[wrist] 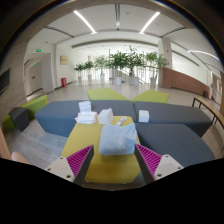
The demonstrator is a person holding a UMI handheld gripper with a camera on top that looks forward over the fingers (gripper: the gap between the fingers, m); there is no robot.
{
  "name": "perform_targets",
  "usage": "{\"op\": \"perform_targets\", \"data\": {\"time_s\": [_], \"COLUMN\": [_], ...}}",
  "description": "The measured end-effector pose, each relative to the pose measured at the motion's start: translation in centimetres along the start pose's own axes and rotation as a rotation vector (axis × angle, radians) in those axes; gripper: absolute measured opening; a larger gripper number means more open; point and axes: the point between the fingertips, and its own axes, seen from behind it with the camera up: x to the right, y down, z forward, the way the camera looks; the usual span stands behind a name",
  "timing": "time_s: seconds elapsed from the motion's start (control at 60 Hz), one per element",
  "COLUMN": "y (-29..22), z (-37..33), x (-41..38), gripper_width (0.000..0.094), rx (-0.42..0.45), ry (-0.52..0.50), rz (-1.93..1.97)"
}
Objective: Fold towel
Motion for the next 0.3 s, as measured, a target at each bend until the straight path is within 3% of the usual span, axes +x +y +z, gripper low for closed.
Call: {"op": "perform_targets", "data": {"time_s": [0.3], "y": [3.4], "z": [1.6], "x": [3.8], "gripper_width": [0.0837], "rx": [-0.022], "ry": [-0.018], "rz": [0.121]}}
